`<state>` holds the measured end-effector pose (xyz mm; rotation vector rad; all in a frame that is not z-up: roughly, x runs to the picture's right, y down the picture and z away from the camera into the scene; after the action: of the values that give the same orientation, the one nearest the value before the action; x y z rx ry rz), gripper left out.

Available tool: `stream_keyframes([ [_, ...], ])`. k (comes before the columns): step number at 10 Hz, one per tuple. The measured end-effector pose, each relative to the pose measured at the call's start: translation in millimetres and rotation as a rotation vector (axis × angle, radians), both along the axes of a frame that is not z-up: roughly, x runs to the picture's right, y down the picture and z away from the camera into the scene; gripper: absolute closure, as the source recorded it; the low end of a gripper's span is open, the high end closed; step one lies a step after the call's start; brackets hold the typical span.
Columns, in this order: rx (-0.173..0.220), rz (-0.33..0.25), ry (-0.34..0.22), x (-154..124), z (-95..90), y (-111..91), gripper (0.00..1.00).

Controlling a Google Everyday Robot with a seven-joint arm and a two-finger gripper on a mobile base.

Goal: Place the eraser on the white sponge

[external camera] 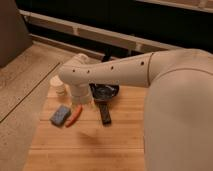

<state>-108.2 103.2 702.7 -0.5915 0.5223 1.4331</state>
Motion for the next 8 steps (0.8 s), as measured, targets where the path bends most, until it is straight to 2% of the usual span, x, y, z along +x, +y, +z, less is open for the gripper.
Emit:
stream_keyframes([
  [8, 0.000, 0.000, 0.000, 0.0, 0.0, 0.0, 0.35],
])
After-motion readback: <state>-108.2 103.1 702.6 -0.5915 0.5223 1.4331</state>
